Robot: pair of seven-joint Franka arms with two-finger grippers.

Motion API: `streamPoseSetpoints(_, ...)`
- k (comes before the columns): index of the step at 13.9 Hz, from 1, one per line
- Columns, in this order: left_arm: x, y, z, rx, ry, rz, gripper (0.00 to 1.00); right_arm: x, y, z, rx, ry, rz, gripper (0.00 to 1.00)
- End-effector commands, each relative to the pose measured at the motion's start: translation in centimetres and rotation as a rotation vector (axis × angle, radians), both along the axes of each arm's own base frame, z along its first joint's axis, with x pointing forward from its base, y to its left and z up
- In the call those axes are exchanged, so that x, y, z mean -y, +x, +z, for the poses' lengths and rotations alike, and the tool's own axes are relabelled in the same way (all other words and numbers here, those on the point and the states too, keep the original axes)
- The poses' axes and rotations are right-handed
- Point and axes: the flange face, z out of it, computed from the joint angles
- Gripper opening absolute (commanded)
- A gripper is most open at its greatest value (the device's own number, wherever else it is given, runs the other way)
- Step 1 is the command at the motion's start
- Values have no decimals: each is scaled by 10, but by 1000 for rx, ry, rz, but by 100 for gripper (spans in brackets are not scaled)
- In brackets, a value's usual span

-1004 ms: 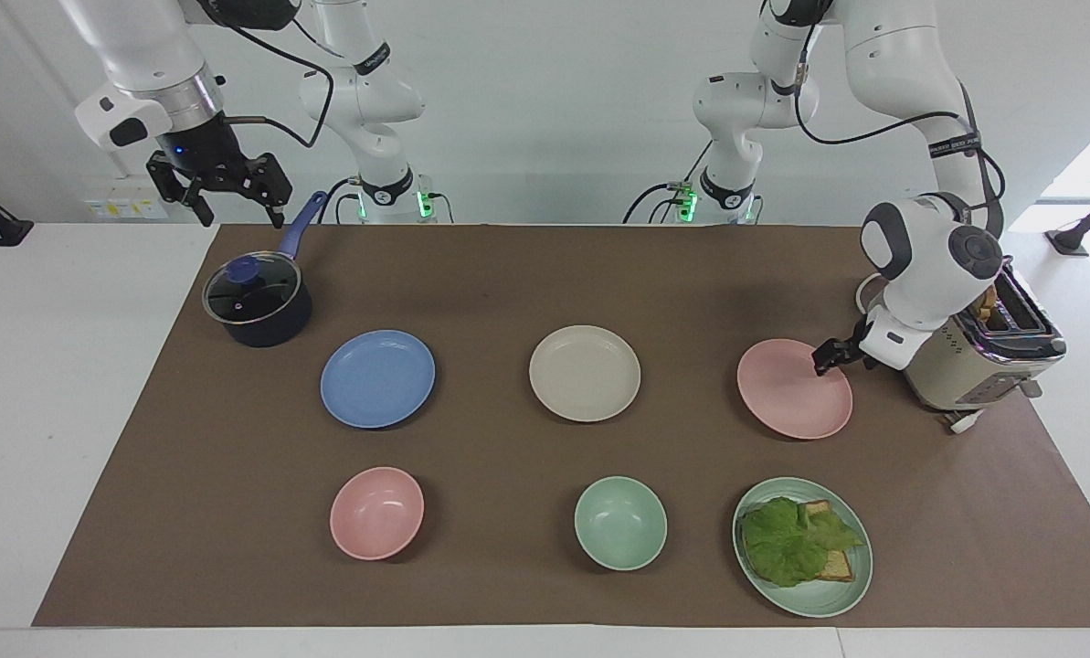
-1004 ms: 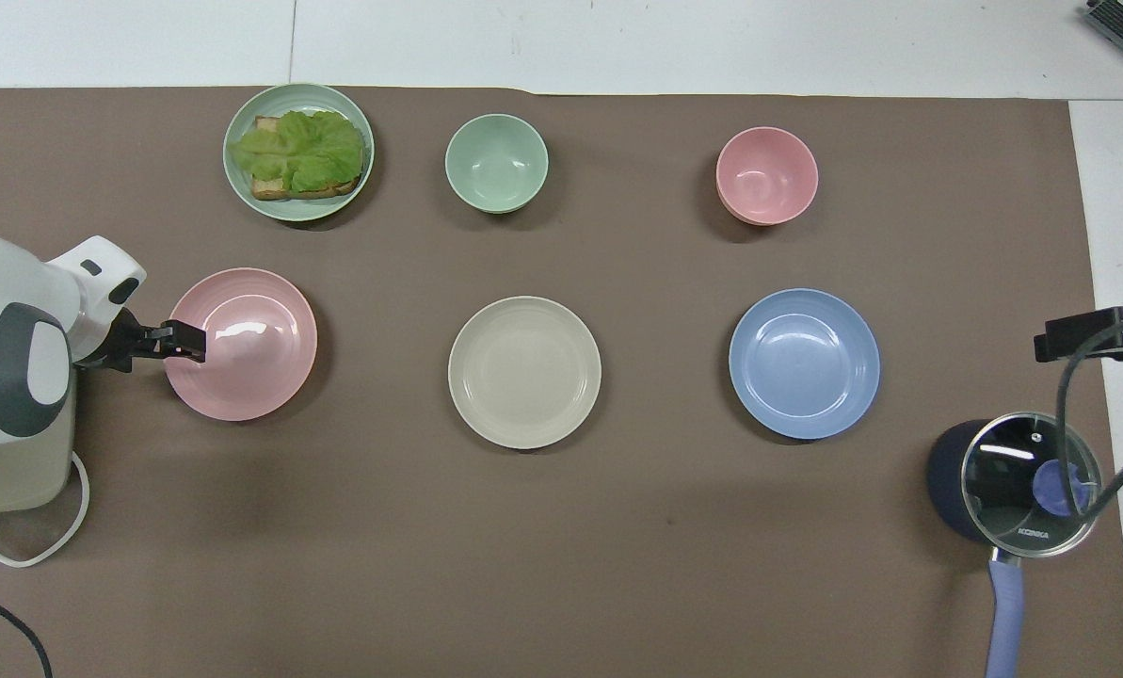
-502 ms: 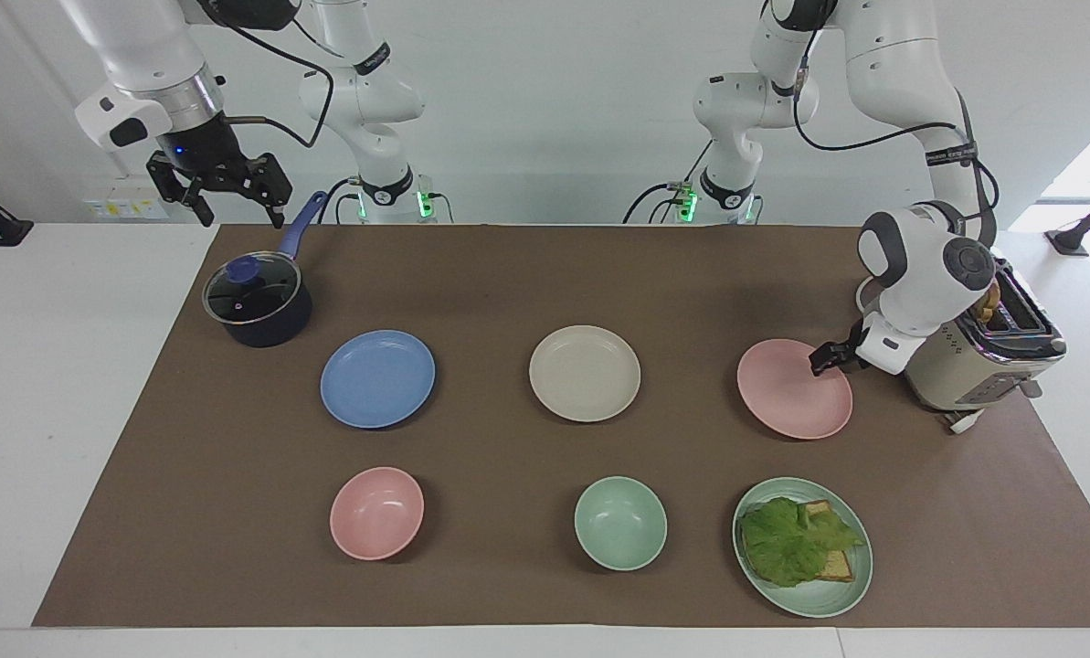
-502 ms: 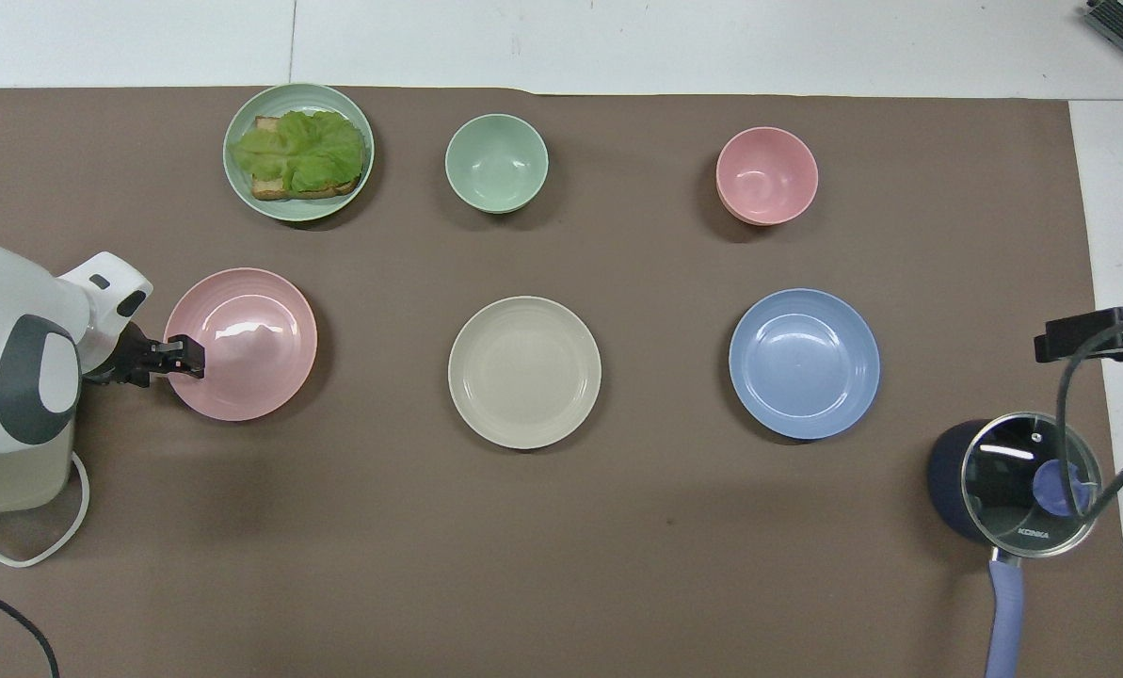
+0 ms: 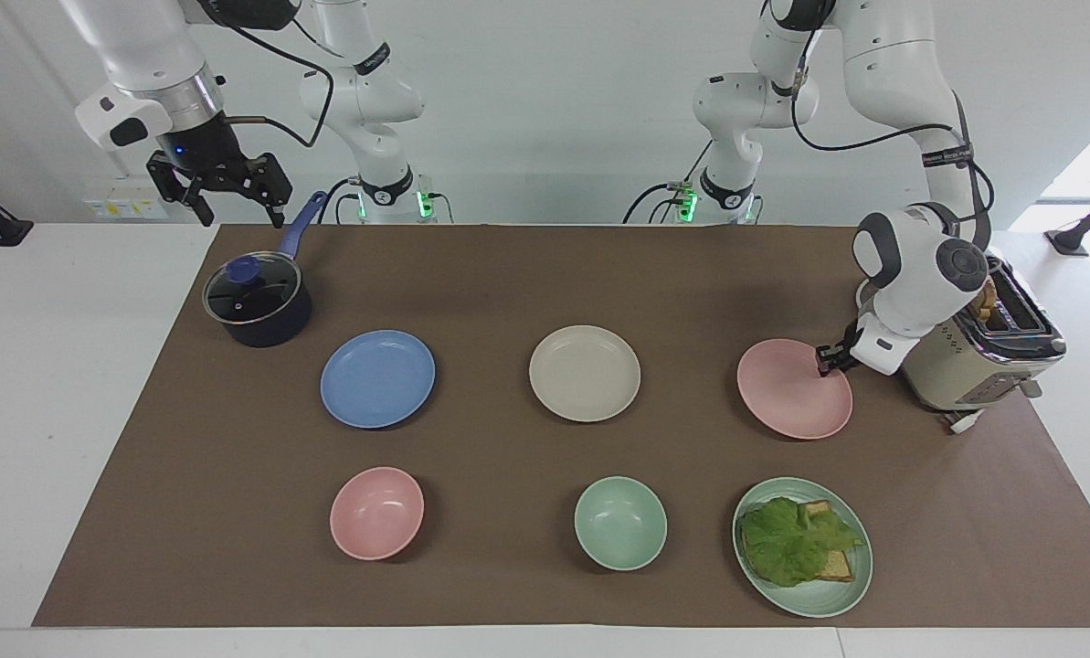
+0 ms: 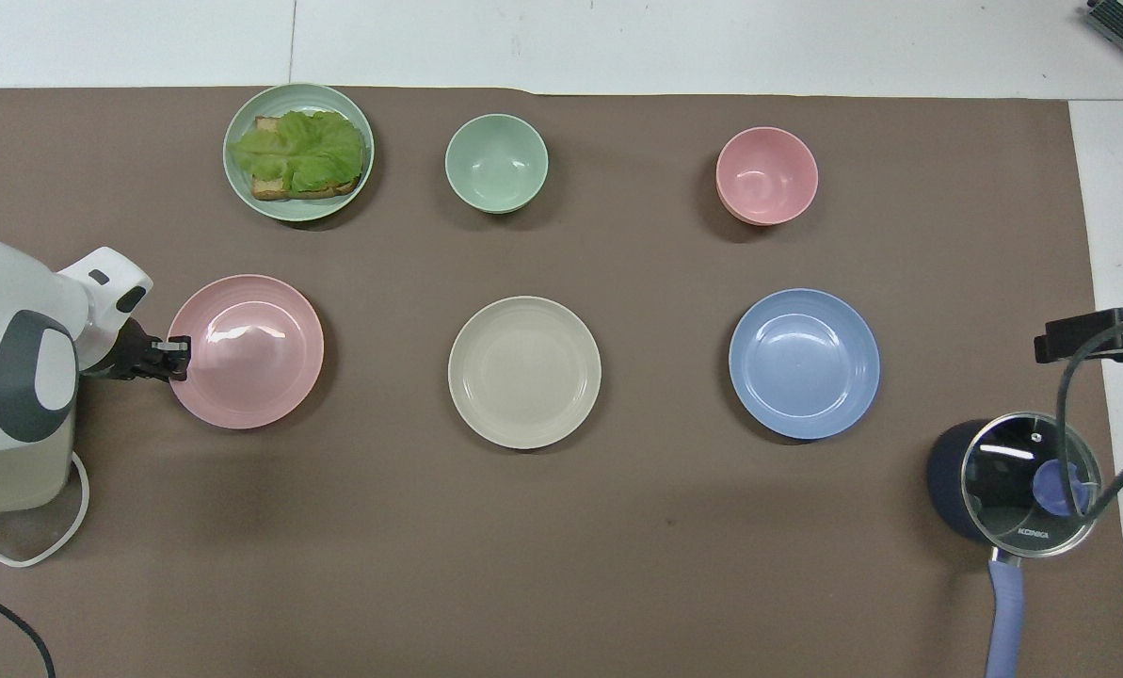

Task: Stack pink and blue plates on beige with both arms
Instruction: 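Carry the pink plate with the left gripper onto the beige plate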

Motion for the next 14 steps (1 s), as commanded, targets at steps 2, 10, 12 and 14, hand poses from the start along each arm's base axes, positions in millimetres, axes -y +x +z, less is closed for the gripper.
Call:
streamPoseSetpoints(2,12,7,57,-99,-34,1,0,2,-8,1,3,-2,-2,100)
streamPoseSetpoints(10,115,-6,123,-91,-192,-7,0,3,-8,-1,-2,-1,-3,100)
streamPoseSetpoints(12,159,-13,123,-91,-203,-21,0,5,-10,-2,-2,0,-4,100)
streamPoseSetpoints(14,193,-16,123,-52,-221,-56,0,5,-11,-2,-4,0,-4,100)
